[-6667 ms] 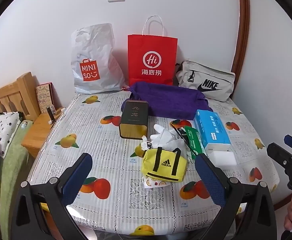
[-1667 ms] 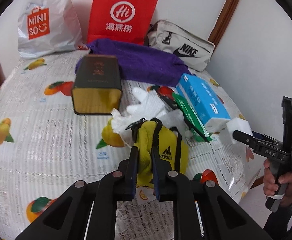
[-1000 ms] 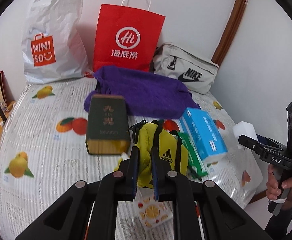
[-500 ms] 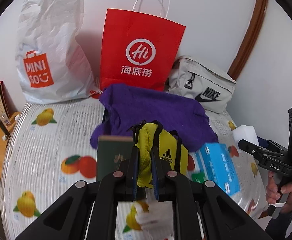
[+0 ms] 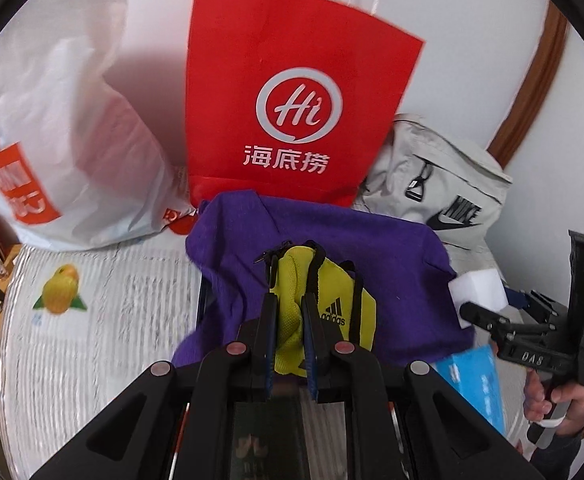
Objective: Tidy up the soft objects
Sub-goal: 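Carry the yellow bag onto the purple towel with the left while the right sets the foam block there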
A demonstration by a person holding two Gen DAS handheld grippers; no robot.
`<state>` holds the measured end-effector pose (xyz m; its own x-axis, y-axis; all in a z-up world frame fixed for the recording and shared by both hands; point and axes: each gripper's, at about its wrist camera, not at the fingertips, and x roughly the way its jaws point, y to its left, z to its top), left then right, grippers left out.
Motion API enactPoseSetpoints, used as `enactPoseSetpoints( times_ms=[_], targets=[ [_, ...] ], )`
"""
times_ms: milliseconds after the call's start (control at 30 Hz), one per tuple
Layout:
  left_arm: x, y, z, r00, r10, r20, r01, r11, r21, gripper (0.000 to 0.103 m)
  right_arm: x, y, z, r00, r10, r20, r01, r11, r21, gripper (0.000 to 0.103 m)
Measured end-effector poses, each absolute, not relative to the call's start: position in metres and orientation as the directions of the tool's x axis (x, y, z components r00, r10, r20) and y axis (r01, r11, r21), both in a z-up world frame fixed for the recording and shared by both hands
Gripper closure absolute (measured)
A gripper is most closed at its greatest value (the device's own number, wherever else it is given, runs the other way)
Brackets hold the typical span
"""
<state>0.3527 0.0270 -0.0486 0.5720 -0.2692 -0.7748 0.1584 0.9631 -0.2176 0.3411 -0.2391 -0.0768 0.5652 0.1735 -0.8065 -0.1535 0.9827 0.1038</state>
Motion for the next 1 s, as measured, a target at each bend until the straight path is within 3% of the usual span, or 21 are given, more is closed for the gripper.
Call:
enactPoseSetpoints(
  times_ms=[733, 767, 933, 1000],
  targets=[
    [0.45, 0.015, -0.111, 0.461, -0.223, -0.859, 0.095, 0.975, -0.202, 0.089, 0.409, -0.238, -0.144, 0.396, 0.161, -0.904, -0.143, 0.983, 0.113, 0.02],
    [0.45, 0.015, -0.111, 0.459, -0.219, -0.861, 0.09, 0.976, -0.2, 0.087, 0.409, -0.238, -0.145, 0.391, 0.162, -0.906, -0.145, 0.983, 0.113, 0.019],
    [0.449, 0.014, -0.105, 0.477, -0.183, -0.86, 0.085, 0.983, -0.162, 0.043, 0.414, -0.236, -0.146, 0.391, 0.158, -0.907, -0.151, 0.983, 0.106, 0.016],
    [0.447, 0.012, -0.103, 0.485, -0.163, -0.859, 0.084, 0.987, -0.139, 0.041, 0.411, -0.237, -0.143, 0.398, 0.164, -0.902, -0.15, 0.982, 0.112, 0.016]
  ],
)
